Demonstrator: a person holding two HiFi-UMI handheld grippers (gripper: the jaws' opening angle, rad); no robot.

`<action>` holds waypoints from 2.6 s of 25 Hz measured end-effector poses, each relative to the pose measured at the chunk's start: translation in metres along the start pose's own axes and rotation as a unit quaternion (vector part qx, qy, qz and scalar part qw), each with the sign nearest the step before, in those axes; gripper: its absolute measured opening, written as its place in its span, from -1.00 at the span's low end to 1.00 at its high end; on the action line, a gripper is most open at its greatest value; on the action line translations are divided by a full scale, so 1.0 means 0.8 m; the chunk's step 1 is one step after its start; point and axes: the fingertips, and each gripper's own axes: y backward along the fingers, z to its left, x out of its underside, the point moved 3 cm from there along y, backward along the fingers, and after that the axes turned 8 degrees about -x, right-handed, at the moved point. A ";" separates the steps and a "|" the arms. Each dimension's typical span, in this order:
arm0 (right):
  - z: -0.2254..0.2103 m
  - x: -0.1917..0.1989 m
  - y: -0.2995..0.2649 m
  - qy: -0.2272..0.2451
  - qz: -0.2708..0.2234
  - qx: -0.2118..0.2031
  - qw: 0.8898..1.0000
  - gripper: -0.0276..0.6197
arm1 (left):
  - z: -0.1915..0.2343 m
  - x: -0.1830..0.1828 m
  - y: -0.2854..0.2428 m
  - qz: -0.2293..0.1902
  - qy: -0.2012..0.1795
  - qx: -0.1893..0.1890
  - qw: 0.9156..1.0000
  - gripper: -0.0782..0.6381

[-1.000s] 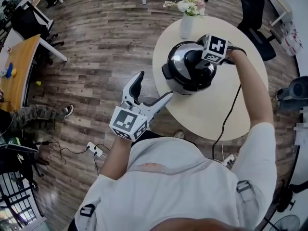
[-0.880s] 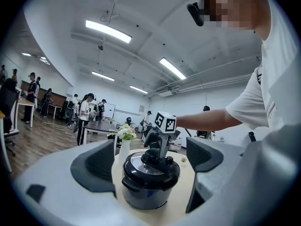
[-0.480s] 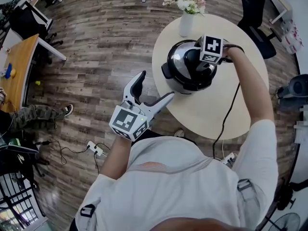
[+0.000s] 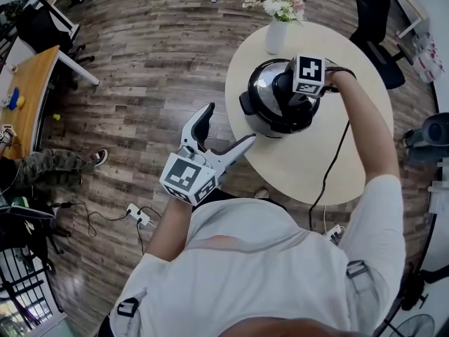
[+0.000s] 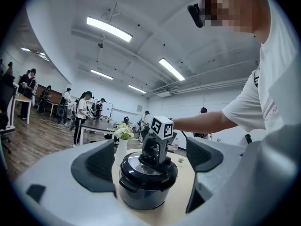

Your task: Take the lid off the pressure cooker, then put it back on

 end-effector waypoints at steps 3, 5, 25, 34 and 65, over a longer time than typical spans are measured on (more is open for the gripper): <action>-0.003 0.000 0.001 0.002 -0.003 0.000 1.000 0.34 | 0.001 0.002 0.000 0.003 0.001 0.001 1.000 0.52; -0.005 -0.001 0.004 0.001 -0.002 0.001 1.000 0.25 | 0.000 0.003 0.001 0.004 0.002 0.003 1.000 0.52; -0.010 -0.001 0.000 -0.012 0.030 0.003 0.999 0.13 | 0.043 0.091 -0.048 0.043 0.173 0.038 0.983 0.52; -0.011 -0.003 -0.001 -0.017 0.035 0.005 0.999 0.13 | 0.089 0.210 -0.111 0.084 0.501 0.068 0.859 0.52; -0.012 -0.003 0.000 -0.034 0.040 0.004 0.999 0.13 | 0.083 0.248 -0.156 0.121 0.628 0.144 0.756 -0.61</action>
